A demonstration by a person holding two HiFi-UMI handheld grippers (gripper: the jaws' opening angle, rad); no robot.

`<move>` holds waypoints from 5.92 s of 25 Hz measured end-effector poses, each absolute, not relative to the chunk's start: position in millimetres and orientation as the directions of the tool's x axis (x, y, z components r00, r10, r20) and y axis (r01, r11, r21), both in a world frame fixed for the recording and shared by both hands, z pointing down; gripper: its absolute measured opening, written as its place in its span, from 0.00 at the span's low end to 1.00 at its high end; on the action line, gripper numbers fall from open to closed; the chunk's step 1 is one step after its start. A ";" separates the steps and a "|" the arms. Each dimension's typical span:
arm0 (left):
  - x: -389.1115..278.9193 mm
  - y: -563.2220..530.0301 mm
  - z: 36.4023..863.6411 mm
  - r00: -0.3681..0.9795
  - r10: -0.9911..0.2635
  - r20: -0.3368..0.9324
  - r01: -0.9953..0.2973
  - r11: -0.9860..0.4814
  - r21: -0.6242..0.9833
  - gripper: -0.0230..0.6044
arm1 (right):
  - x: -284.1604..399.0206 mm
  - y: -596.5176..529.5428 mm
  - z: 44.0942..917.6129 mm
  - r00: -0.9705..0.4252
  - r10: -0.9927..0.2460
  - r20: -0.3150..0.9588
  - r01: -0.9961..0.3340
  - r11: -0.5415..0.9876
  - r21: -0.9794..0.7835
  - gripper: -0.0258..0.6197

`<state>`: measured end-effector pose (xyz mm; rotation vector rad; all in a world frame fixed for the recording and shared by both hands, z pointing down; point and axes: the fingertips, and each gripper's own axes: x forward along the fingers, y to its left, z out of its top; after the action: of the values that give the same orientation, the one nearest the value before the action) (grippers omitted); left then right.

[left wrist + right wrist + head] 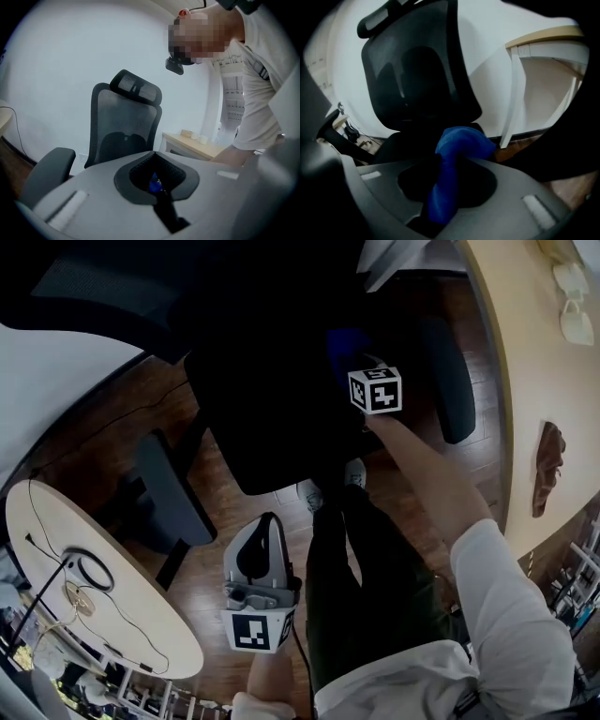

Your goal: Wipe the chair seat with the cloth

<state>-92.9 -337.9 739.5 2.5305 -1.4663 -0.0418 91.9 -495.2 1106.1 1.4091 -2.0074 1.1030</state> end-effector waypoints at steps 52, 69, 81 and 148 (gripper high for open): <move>-143.5 -273.7 757.2 0.480 -0.873 0.082 -0.877 -0.476 0.066 0.10 | -237.8 -273.6 1156.4 -0.729 -0.303 0.613 -0.680 0.425 -0.598 0.19; -57.4 -279.4 743.6 0.595 -0.801 0.064 -0.804 -0.591 0.071 0.10 | 158.4 -294.6 1172.2 -0.390 -0.494 0.777 -0.917 0.287 -0.278 0.19; -68.6 -272.7 653.4 0.515 -0.852 0.093 -0.856 -0.507 0.099 0.10 | 99.1 -278.9 960.9 -0.530 -0.623 0.575 -0.840 0.292 -0.458 0.19; 21.0 433.4 295.4 0.435 -0.868 -0.240 -0.891 -0.377 -0.251 0.10 | 230.7 423.0 258.5 -0.593 -0.660 -0.461 -0.782 0.608 0.136 0.19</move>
<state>21.0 433.4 295.4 2.9383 -1.8793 -0.1203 230.7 423.0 258.5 1.4701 -3.1380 -0.5878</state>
